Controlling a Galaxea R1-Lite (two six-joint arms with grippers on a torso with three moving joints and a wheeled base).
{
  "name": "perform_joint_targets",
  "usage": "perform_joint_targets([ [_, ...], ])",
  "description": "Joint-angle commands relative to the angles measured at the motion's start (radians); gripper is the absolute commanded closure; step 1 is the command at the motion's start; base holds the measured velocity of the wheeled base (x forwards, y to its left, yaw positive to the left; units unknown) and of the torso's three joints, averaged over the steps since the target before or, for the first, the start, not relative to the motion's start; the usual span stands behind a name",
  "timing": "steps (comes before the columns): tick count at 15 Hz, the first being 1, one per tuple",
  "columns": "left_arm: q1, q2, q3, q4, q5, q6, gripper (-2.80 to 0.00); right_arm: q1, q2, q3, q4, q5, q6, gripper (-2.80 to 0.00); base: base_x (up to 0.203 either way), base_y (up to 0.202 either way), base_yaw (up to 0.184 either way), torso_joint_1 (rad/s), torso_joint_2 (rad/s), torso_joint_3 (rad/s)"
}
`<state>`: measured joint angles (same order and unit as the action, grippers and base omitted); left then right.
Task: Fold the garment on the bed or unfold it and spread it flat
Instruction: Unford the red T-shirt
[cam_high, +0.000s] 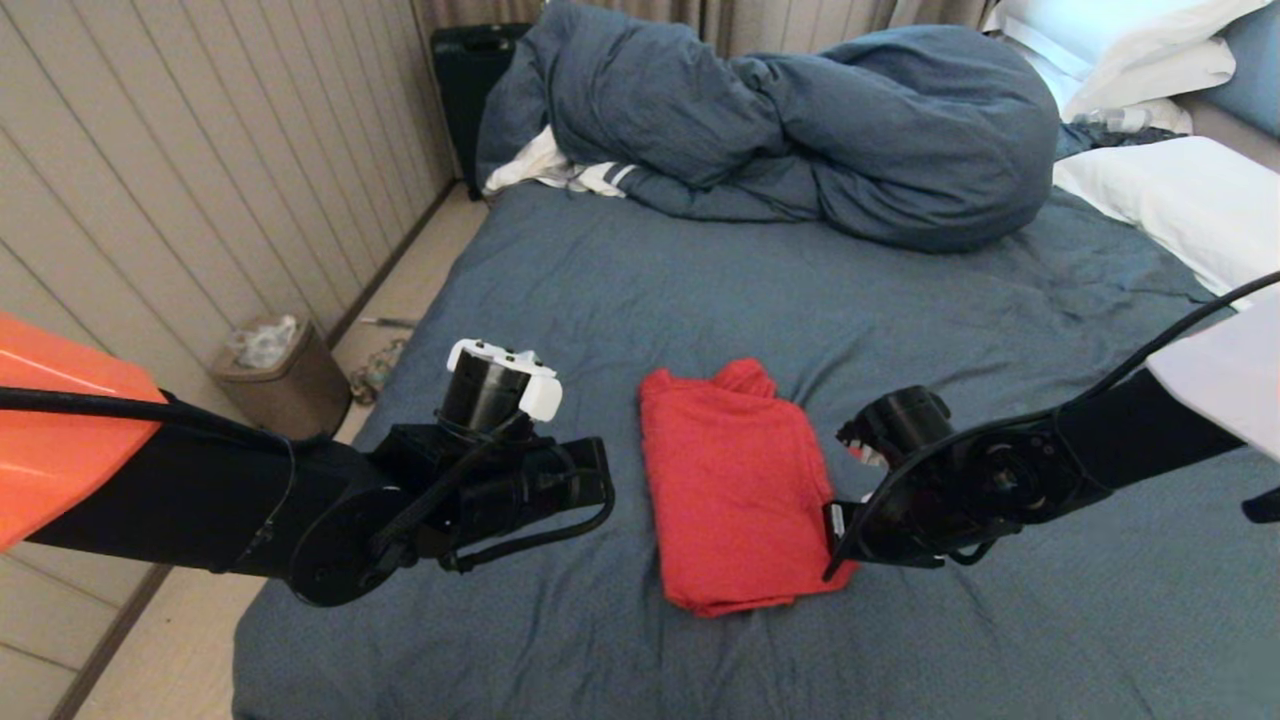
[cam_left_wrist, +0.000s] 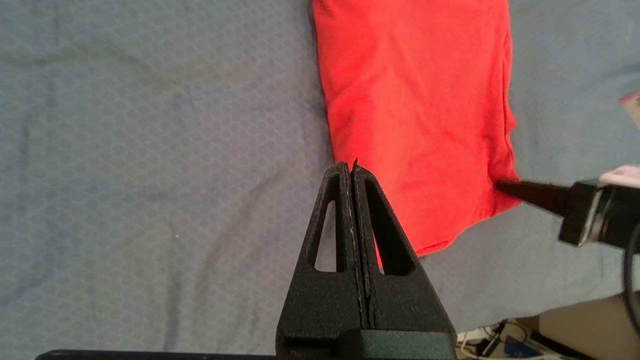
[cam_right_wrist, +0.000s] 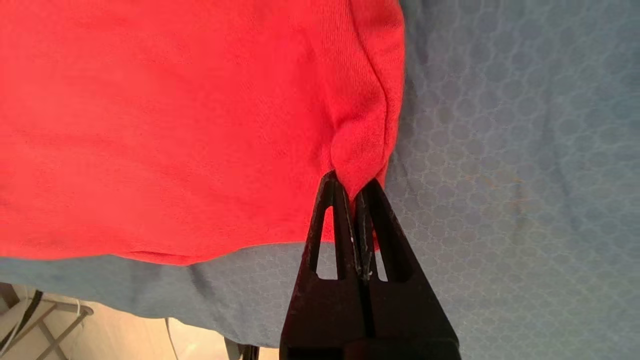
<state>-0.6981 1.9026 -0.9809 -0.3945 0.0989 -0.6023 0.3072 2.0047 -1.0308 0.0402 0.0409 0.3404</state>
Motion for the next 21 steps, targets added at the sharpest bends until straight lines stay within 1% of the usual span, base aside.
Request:
perform_joint_targets([
  [1, 0.0, -0.004, -0.001, -0.003, 0.001, -0.004, 0.0, 0.009, -0.041, -0.005, 0.0, 0.0, 0.002, 0.0, 0.0, 0.0, 0.0, 0.0, 0.0, 0.0],
  [3, 0.0, -0.01, -0.001, -0.003, 0.001, -0.005, 0.0, 0.04, -0.09, -0.028, 0.0, -0.002, 0.002, 0.0, 0.0, 0.0, 0.0, 0.0, 0.0, 0.0],
  [6, 0.002, -0.022, 0.001, -0.02, 0.006, -0.007, 0.0, 0.138, -0.127, -0.115, 0.002, -0.007, 0.002, 0.0, 0.0, 0.0, 0.0, 0.0, 0.0, 0.0],
  [7, 0.002, -0.022, 0.001, -0.02, 0.024, -0.01, 0.0, 0.172, -0.122, -0.149, 0.003, -0.008, 0.002, 0.0, 0.0, 0.0, 0.0, 0.0, 0.0, 0.0],
  [8, 0.001, -0.021, -0.002, -0.021, 0.052, -0.018, 0.0, 0.207, -0.108, -0.191, 0.005, -0.009, 0.002, 0.0, 0.0, 0.0, 0.0, 0.0, 0.0, 0.0],
  [10, 0.002, -0.027, 0.001, -0.038, 0.081, -0.022, 0.0, 0.266, -0.064, -0.267, 0.009, -0.017, 0.001, 0.0, 0.0, 0.0, 0.0, 0.0, 0.0, 0.0],
  [12, 0.003, -0.067, 0.014, -0.065, 0.086, -0.022, 0.0, 0.327, -0.029, -0.35, 0.017, -0.026, -0.002, 0.0, 0.0, 0.0, 0.0, 0.0, 0.0, 0.0],
  [14, 0.005, -0.087, 0.028, -0.074, 0.086, -0.023, 0.0, 0.36, -0.007, -0.384, 0.047, -0.032, -0.003, 0.0, 0.0, 0.0, 0.0, 0.0, 0.0, 0.0],
  [15, 0.005, -0.119, 0.042, -0.075, 0.085, -0.023, 0.0, 0.394, 0.011, -0.417, 0.066, -0.034, -0.003, 0.0, 0.0, 0.0, 0.0, 0.0, 0.0, 0.0],
  [17, 0.007, -0.173, 0.108, -0.081, 0.086, -0.027, 0.0, 0.441, 0.039, -0.439, 0.082, -0.038, -0.006, 0.0, 0.0, 0.0, 0.0, 0.0, 0.0, 0.0],
  [18, 0.025, -0.202, 0.14, -0.094, 0.086, -0.031, 0.0, 0.457, 0.043, -0.441, 0.082, -0.05, -0.011, 0.0, 0.0, 0.0, 0.0, 0.0, 0.0, 0.0],
  [20, 0.084, -0.242, 0.16, -0.124, 0.076, -0.025, 0.0, 0.494, 0.054, -0.442, 0.082, -0.085, -0.027, 0.0, 0.0, 0.0, 0.0, 0.0, 0.0, 0.0],
  [21, 0.091, -0.248, 0.162, -0.125, 0.076, -0.024, 0.0, 0.509, 0.059, -0.442, 0.082, -0.087, -0.046, 0.0, 0.0, 0.0, 0.0, 0.0, 0.0, 0.0],
])
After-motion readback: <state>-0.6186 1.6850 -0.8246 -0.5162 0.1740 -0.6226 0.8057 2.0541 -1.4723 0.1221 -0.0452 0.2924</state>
